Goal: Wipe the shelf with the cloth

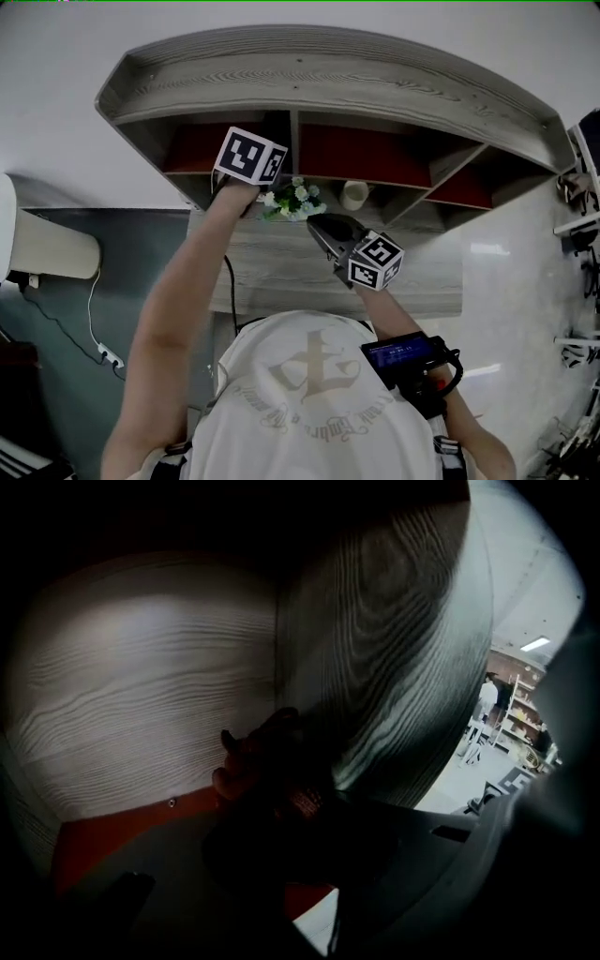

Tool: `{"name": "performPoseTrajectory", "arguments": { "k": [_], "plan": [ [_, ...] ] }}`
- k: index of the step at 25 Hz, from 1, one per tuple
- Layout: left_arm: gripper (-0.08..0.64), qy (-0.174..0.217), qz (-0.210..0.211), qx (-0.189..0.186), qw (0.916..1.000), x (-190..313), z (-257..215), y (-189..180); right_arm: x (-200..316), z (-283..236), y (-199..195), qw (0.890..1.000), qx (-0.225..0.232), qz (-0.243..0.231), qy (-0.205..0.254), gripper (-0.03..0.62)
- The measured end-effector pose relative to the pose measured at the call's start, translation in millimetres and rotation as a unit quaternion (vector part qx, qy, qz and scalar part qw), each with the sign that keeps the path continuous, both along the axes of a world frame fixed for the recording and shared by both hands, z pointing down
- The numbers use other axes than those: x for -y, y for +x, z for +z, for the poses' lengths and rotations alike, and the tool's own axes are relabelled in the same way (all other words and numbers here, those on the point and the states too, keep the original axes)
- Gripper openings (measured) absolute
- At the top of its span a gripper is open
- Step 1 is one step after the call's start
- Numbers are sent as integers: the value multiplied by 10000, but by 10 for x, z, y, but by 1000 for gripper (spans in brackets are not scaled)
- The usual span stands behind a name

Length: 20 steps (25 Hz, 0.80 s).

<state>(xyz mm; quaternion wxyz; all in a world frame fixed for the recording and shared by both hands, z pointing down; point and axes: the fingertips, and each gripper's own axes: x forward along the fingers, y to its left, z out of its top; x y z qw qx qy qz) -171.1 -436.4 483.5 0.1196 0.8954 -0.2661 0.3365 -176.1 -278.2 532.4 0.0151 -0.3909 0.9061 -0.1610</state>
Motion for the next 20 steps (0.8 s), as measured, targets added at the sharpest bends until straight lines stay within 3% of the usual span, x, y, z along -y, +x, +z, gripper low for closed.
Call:
{"name": "performPoseTrajectory", "arguments": {
  "k": [7,20],
  "plan": [
    [95,218,-305,135,9992,136,21,-229,51,29,-155,9999,6,-145,-51,5],
    [95,324,-1089,144,9934,543,2,-1102,211,90,-614,9992,65,-375,-101,5]
  ]
}}
